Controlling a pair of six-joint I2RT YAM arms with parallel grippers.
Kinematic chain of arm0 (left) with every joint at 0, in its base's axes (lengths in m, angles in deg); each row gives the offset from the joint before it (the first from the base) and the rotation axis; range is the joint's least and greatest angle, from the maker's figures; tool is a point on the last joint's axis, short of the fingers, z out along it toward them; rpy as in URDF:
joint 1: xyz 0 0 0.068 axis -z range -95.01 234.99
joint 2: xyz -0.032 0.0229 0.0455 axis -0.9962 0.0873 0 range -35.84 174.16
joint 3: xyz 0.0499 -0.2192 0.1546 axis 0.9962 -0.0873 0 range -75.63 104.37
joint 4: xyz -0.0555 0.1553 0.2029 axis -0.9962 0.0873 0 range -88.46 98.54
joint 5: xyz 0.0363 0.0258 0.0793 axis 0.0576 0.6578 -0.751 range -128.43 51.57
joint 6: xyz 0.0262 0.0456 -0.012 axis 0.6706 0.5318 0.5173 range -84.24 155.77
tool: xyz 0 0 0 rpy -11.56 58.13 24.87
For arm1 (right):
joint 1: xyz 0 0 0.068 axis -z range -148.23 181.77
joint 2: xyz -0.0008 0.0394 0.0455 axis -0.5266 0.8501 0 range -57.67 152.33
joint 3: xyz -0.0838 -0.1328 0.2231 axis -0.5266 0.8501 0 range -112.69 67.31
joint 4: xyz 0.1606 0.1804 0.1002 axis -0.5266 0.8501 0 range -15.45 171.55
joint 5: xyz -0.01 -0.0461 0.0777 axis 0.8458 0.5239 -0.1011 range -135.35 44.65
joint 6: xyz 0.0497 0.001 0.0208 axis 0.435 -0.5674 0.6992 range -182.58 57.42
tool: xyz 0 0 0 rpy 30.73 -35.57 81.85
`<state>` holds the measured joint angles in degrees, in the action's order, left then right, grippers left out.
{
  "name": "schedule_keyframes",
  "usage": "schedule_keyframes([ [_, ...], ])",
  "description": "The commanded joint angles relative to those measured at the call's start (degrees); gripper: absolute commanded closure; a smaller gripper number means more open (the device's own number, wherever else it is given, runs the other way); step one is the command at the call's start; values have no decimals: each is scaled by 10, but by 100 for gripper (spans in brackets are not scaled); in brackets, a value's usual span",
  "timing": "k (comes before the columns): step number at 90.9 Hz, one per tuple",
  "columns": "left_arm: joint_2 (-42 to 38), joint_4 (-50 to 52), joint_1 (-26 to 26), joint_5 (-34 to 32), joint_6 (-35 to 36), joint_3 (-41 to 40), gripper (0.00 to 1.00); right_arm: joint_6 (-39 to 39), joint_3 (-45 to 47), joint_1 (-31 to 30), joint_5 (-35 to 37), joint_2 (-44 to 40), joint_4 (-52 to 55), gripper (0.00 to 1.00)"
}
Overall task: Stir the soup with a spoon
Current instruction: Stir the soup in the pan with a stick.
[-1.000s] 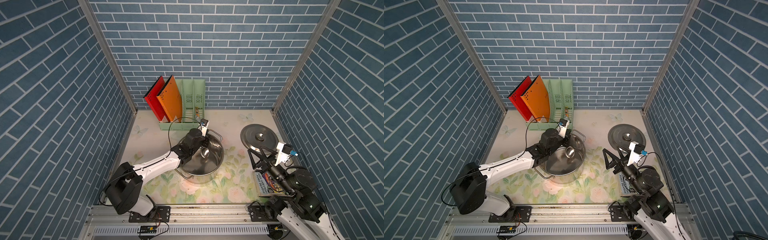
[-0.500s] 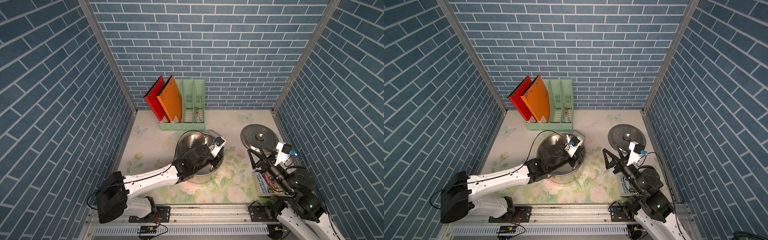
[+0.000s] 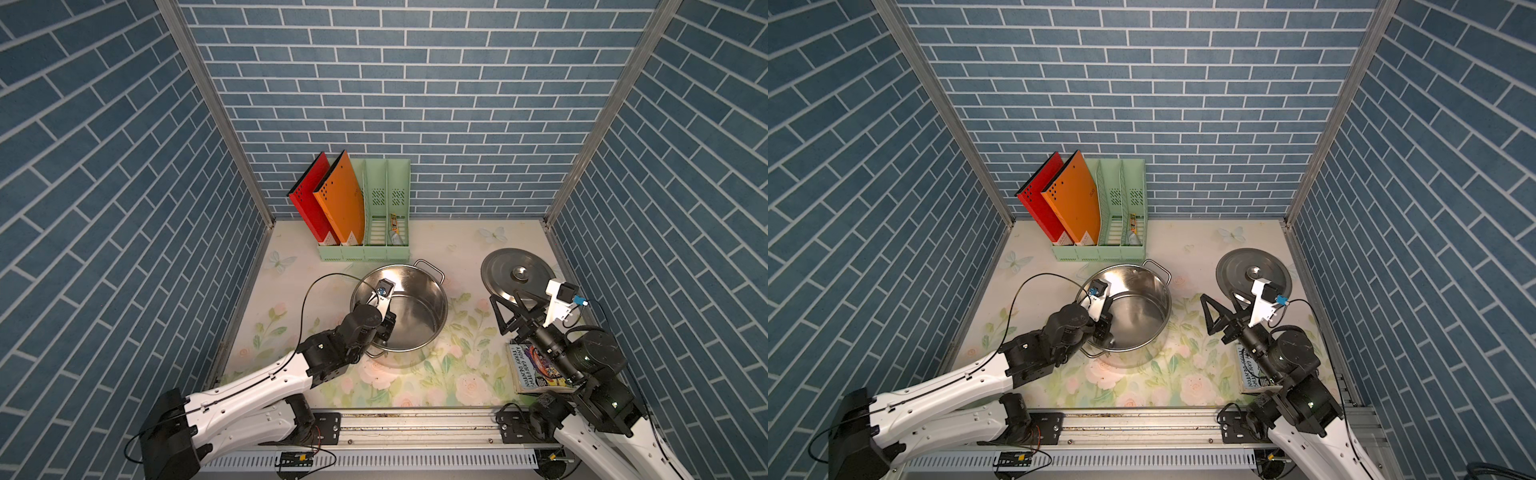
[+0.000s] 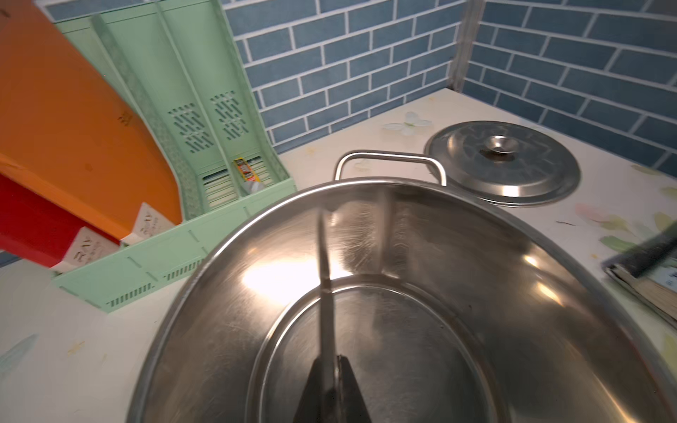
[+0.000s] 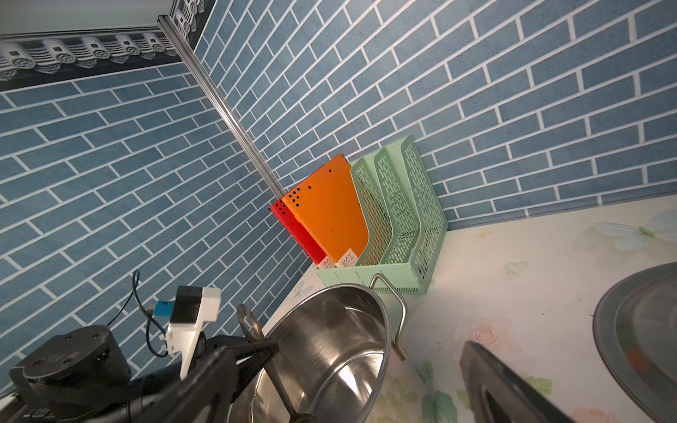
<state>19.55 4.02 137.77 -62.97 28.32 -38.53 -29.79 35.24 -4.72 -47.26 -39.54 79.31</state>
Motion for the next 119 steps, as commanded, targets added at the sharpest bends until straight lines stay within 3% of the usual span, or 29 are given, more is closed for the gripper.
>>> schedule_keyframes([
  [1,-8,17,-56,-28,-16,3,100,12,4,-2,-6,-4,-23,0],
  [9,6,-14,-97,-1,-10,10,100,15,6,-2,-2,-12,-20,0],
  [24,72,-86,-124,33,9,40,100,18,4,-2,-3,-16,-16,0],
  [61,254,-222,-125,163,23,164,100,19,0,-2,12,-42,14,0],
  [70,274,-256,-108,198,22,166,100,18,-3,-3,19,-50,23,0],
  [91,299,-270,-39,213,44,183,100,14,-7,-2,21,-50,32,0],
  [119,264,-199,54,162,74,163,100,14,-3,-2,16,-43,19,0],
])
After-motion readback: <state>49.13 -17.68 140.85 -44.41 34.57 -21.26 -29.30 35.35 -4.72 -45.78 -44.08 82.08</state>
